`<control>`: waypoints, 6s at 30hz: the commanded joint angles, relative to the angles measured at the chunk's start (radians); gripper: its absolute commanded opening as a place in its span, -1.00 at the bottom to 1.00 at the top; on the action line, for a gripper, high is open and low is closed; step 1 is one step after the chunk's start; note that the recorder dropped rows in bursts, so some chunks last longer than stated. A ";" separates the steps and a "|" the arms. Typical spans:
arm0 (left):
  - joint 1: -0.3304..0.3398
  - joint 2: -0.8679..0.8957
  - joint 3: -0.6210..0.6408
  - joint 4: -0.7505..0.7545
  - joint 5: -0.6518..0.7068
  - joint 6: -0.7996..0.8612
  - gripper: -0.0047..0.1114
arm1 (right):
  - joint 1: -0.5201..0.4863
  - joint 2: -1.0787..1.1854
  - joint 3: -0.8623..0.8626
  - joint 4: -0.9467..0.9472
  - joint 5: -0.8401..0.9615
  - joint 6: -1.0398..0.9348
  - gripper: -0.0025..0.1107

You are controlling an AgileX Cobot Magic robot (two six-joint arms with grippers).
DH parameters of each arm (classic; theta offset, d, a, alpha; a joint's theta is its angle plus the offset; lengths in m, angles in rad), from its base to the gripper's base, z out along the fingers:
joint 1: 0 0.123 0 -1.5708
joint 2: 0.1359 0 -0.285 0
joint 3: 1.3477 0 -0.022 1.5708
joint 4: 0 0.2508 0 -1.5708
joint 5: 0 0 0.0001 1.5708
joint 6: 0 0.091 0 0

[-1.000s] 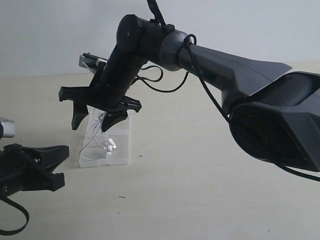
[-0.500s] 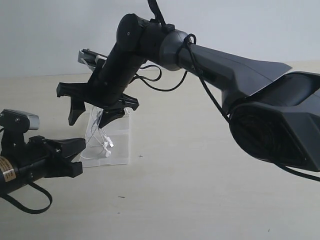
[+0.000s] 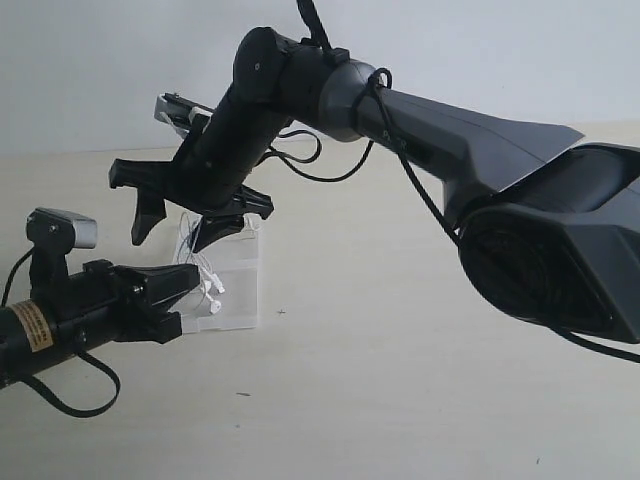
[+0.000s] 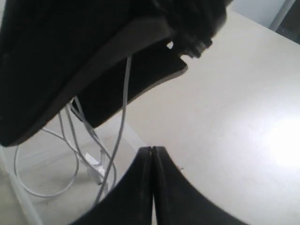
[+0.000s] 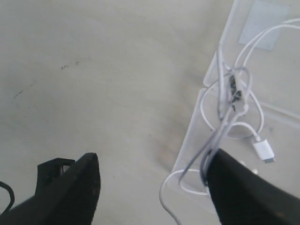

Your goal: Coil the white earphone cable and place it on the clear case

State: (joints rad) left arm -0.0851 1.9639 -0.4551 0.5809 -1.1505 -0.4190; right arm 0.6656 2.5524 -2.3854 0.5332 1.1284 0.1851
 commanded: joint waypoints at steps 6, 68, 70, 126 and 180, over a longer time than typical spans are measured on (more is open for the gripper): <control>-0.002 0.027 -0.073 -0.010 0.023 -0.033 -0.92 | -0.003 -0.008 -0.007 0.059 0.002 -0.002 0.16; -0.002 0.029 -0.138 -0.152 0.239 0.002 -0.92 | -0.037 -0.087 -0.003 0.040 0.093 -0.082 -0.01; -0.002 0.029 -0.138 -0.154 0.239 0.002 -0.92 | -0.039 -0.089 -0.003 0.052 0.093 -0.080 -0.01; 0.024 0.036 -0.323 -0.098 0.273 -0.006 -0.92 | -0.037 -0.287 0.325 0.176 0.093 -0.246 0.14; 0.007 0.032 -0.527 0.755 0.726 -0.812 -0.92 | -0.043 -0.436 0.405 -0.227 0.093 -0.235 0.04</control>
State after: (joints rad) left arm -0.0621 1.9976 -0.9407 1.1015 -0.4303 -1.0014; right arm 0.6280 2.1265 -1.9824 0.3320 1.2260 -0.0537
